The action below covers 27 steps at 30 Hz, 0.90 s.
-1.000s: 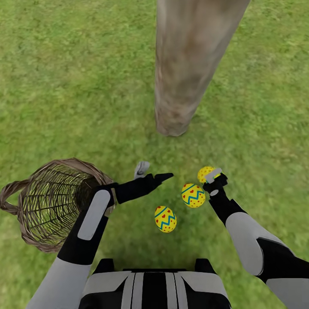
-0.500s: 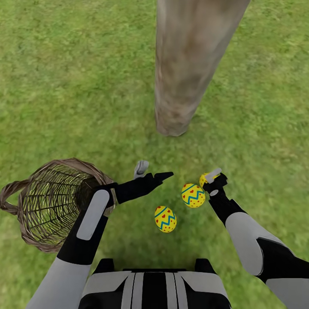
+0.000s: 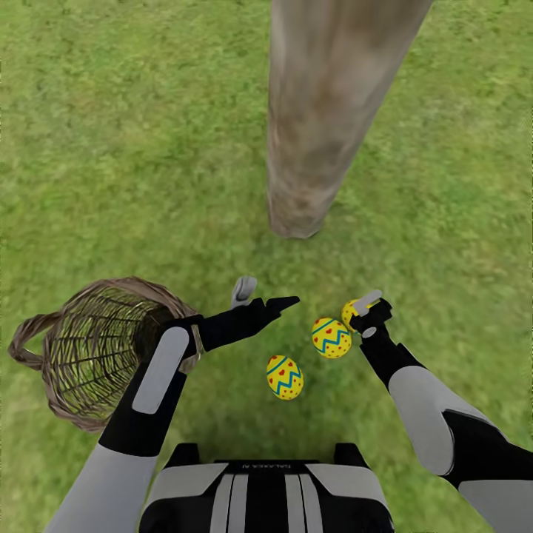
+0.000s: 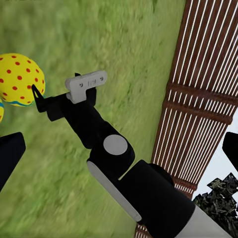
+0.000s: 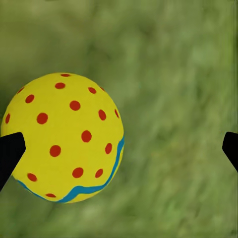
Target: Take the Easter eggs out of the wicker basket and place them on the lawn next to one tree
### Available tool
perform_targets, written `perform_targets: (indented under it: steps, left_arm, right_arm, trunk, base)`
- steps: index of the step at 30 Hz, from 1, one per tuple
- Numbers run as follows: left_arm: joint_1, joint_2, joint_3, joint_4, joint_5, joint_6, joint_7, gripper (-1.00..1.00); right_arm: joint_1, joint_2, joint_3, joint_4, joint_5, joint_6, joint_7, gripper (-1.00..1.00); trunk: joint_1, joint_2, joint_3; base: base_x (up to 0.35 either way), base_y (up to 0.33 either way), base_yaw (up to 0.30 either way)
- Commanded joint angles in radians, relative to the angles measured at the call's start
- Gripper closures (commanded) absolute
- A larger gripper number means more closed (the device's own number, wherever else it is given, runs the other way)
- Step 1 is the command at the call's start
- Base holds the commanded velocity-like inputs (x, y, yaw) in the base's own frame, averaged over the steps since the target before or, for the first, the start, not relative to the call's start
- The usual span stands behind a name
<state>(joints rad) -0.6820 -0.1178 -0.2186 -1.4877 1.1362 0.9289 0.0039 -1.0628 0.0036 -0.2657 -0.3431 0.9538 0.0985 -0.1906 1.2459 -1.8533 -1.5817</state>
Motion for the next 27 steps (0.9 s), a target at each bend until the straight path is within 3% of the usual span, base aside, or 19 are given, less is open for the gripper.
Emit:
perform_targets:
  steps: [1, 27]
  left_arm:
    - [0.0, 0.0, 0.001, 0.0, 0.0, 0.004, 0.001, -1.0]
    - [0.002, 0.003, -0.006, 0.011, -0.004, 0.004, 0.007, -1.0]
  right_arm:
    - [0.0, 0.001, -0.001, 0.0, 0.006, 0.004, -0.002, -1.0]
    - [0.0, 0.004, -0.004, 0.0, 0.002, 0.006, -0.001, -1.0]
  trunk:
    - [-0.004, 0.007, 0.003]
    - [-0.104, 0.189, 0.084]
  base:
    - [0.0, 0.0, 0.0]
    - [0.0, 0.0, 0.0]
